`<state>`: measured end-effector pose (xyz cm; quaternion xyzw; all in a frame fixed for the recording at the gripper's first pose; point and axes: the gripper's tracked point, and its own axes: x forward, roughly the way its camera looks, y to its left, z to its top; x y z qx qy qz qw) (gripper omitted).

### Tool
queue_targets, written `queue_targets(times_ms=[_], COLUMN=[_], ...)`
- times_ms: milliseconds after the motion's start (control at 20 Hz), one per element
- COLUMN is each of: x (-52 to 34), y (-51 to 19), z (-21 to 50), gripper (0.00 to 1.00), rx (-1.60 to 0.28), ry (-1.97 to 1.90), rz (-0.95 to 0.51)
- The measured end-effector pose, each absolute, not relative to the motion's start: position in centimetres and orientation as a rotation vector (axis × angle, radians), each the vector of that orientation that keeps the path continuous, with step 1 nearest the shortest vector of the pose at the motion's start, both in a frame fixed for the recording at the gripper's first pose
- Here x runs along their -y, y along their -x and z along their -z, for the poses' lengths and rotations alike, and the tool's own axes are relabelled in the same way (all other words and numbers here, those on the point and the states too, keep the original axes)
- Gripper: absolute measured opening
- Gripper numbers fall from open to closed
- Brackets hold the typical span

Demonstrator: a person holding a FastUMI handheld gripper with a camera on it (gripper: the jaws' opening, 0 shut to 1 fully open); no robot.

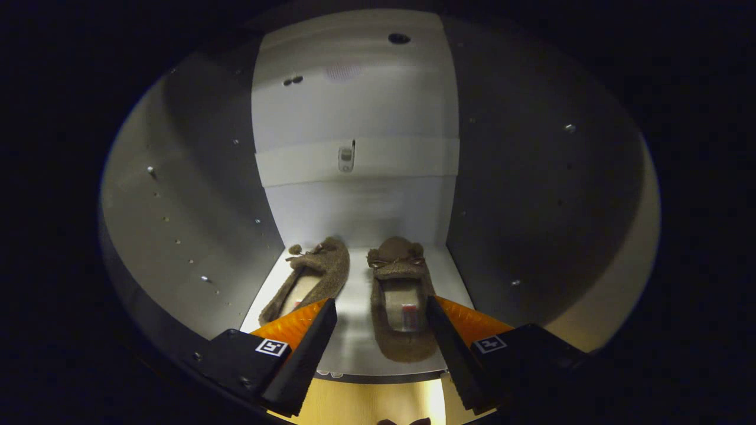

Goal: Open the shoe cabinet door, grab the shoes and put them into the shoe cabinet, then close the shoe cabinet door.

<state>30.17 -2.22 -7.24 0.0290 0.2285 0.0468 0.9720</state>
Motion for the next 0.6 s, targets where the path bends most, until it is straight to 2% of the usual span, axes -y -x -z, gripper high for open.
queue_targets(times_ms=[300, 600], x=[3.1, 4.3], y=[-22.9, -10.2], z=[1.9, 1.5], gripper=[0.97, 0.97], rx=[-0.279, -0.153], ry=[-0.128, -0.072], rz=[-0.087, -0.097])
